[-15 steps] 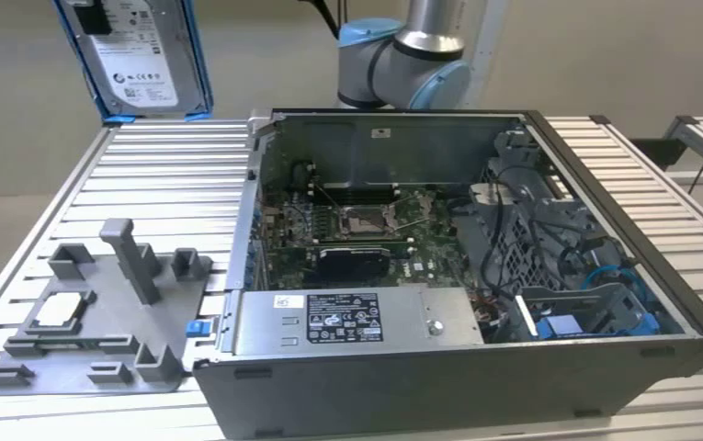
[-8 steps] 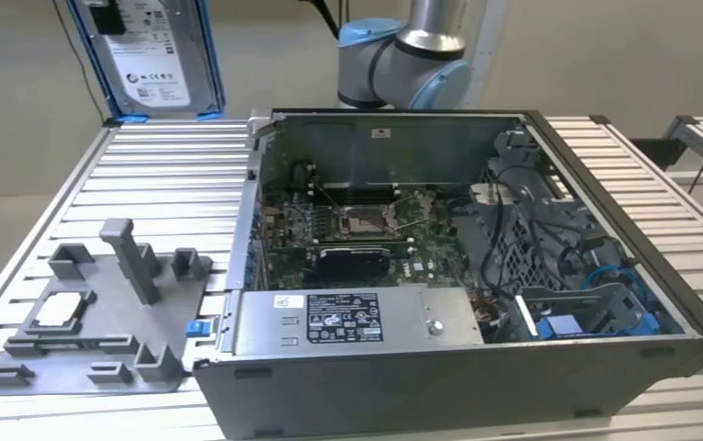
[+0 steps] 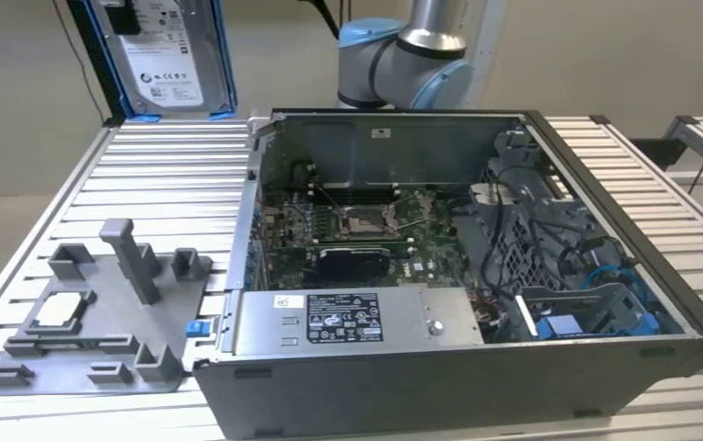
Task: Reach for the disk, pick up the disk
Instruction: 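Pick up the disk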
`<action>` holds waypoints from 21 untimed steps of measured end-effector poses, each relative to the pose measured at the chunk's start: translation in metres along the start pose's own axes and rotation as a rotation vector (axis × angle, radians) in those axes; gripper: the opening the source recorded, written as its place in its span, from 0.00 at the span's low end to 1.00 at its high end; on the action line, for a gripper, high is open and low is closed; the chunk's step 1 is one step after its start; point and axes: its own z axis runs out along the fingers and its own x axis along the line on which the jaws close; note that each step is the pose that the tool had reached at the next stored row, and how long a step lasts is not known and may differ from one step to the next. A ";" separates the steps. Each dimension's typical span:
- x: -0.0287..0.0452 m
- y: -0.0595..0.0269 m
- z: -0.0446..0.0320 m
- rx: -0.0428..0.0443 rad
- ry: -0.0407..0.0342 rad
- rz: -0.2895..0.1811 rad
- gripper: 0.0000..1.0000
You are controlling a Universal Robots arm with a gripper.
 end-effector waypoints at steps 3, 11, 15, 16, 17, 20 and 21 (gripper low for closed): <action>0.0000 -0.0051 0.0001 -0.0001 0.0000 -0.002 0.00; 0.0007 -0.0275 0.0005 -0.0001 -0.0002 -0.006 0.00; 0.0013 -0.0407 0.0008 -0.0001 -0.0004 -0.008 0.00; 0.0015 -0.0438 0.0008 -0.0002 -0.0004 -0.009 0.00; 0.0017 -0.0470 0.0009 -0.0001 -0.0005 -0.009 0.00; 0.0022 -0.0560 0.0010 -0.0002 -0.0006 -0.011 0.00; 0.0024 -0.0590 0.0011 -0.0002 -0.0007 -0.011 0.00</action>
